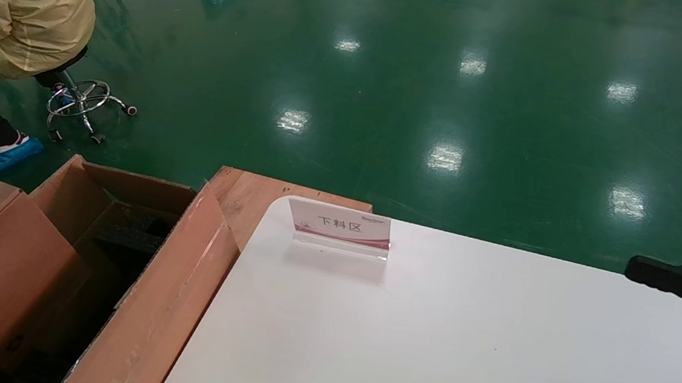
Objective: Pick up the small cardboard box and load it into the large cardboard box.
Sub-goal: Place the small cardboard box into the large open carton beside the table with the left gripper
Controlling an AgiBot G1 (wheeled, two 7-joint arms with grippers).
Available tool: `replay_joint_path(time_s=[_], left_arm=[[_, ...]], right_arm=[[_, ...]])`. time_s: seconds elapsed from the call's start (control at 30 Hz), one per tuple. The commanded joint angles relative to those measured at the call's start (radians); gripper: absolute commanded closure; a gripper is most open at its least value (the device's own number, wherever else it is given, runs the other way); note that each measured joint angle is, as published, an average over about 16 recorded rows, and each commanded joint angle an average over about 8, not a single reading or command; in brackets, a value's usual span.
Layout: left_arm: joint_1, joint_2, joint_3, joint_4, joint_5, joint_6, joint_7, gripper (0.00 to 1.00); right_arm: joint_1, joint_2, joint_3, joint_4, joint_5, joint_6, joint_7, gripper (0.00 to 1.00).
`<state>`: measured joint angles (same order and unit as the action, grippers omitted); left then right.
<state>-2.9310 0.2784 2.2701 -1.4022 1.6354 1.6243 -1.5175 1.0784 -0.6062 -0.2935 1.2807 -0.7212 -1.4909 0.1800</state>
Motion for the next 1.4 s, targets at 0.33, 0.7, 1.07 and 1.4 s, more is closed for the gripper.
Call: replay_joint_path(time_s=[0.33,0.7,1.07,1.4], left_arm=[[0.008,-0.011,0.005,0.011,0.048,-0.014,0.036,1.0],[0.092,-0.024,-0.067,0.057,0.085,-0.078,0.101,1.0],[0.132,-0.043,-0.105,0.058,0.114,-0.1,0.134,1.0],[0.162,-0.067,-0.113,0.06,0.129,-0.123,0.148,1.0]], right_arm=[[0.0,0.0,-0.001,0.0,0.0,0.0,0.0,0.0],[0.0,0.001,-0.001,0.0,0.001,0.001,-0.001,0.0],[0.0,0.001,-0.002,0.0,0.001,0.001,-0.001,0.0],[0.001,0.001,-0.002,0.0,0.002,0.001,-0.001,0.0]])
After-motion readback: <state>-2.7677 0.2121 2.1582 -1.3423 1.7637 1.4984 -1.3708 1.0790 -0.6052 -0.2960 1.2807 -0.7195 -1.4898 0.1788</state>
